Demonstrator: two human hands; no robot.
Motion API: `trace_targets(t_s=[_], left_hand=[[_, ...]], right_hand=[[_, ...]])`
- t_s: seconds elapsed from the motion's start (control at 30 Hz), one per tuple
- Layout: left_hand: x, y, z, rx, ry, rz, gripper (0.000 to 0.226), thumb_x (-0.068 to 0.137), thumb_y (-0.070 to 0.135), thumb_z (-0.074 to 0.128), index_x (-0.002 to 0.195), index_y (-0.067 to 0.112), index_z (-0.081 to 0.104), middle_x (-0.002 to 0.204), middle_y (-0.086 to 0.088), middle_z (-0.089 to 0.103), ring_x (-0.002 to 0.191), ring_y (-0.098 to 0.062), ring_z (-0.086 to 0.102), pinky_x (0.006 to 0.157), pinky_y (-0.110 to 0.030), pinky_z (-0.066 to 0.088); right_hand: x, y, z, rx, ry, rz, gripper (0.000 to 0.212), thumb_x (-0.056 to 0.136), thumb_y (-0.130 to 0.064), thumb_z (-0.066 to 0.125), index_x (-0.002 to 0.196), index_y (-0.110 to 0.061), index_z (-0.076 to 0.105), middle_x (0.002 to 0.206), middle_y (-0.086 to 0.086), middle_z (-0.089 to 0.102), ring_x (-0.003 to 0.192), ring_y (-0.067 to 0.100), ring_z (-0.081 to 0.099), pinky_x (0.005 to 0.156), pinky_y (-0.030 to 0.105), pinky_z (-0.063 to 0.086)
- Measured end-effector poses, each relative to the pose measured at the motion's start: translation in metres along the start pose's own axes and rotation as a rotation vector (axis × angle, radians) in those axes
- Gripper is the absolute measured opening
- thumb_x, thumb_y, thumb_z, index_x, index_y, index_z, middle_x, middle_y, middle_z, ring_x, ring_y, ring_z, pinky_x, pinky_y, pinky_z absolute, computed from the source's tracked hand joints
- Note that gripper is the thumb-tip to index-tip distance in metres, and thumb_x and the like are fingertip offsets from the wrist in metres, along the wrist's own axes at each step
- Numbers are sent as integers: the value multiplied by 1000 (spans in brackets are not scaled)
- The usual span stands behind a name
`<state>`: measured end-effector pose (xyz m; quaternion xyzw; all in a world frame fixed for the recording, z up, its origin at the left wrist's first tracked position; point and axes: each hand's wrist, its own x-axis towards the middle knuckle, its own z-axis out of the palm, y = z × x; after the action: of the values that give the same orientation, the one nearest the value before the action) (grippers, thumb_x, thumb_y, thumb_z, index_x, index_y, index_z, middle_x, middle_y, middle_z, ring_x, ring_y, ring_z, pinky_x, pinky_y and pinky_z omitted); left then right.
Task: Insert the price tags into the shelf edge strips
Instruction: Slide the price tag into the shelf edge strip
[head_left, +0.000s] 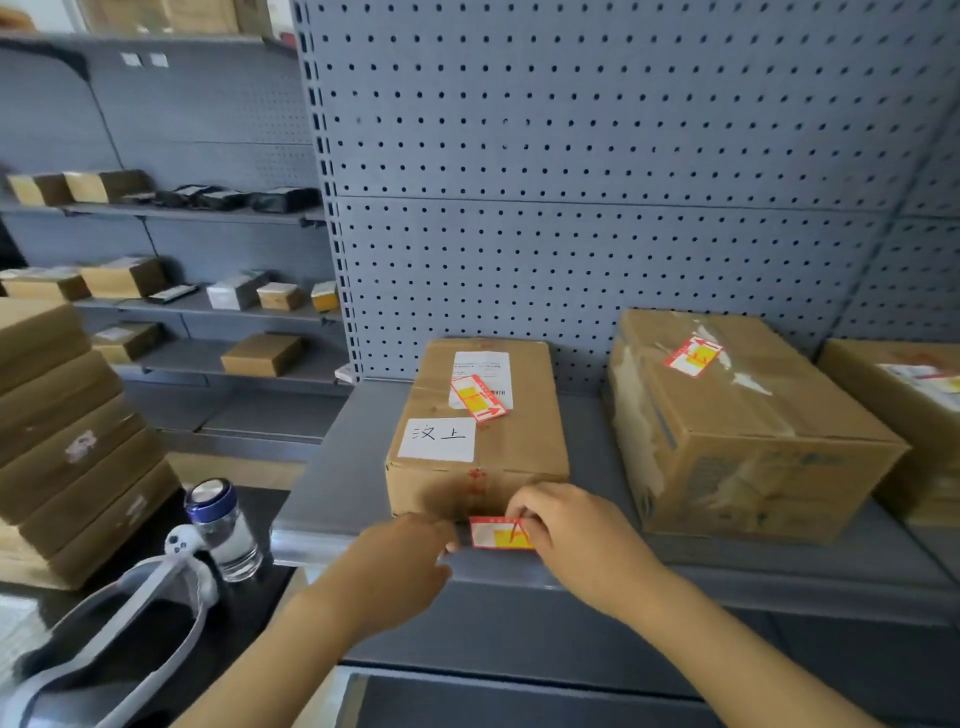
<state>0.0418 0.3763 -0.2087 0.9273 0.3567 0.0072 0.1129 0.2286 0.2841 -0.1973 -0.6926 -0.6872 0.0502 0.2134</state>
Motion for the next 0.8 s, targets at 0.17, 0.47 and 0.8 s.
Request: trace_targets(t_s=[0.17, 0.47, 0.8], left_hand=[[0, -1, -5, -13, -55, 70, 18, 91, 24, 48, 107, 27, 57, 111, 3, 65, 94, -19, 63, 73, -22, 45], [-5, -9, -7, -48, -91, 128, 28, 91, 21, 49, 117, 28, 59, 115, 3, 66, 99, -17, 64, 89, -31, 54], [-4, -12, -3, -45, -71, 157, 29, 90, 33, 55, 119, 34, 58, 122, 8, 64, 103, -14, 63, 91, -26, 50]], right_hand=[[5, -8, 6, -40, -23, -10, 17, 95, -20, 43, 99, -26, 59, 104, -9, 64, 96, 11, 53, 77, 35, 48], [5, -18, 27, -83, -26, 14, 16, 95, -19, 47, 101, -23, 61, 105, -4, 63, 97, 14, 55, 75, 36, 50], [2, -26, 28, -153, -6, 4, 20, 97, -20, 44, 105, -19, 62, 107, -1, 59, 100, 17, 52, 76, 37, 49]])
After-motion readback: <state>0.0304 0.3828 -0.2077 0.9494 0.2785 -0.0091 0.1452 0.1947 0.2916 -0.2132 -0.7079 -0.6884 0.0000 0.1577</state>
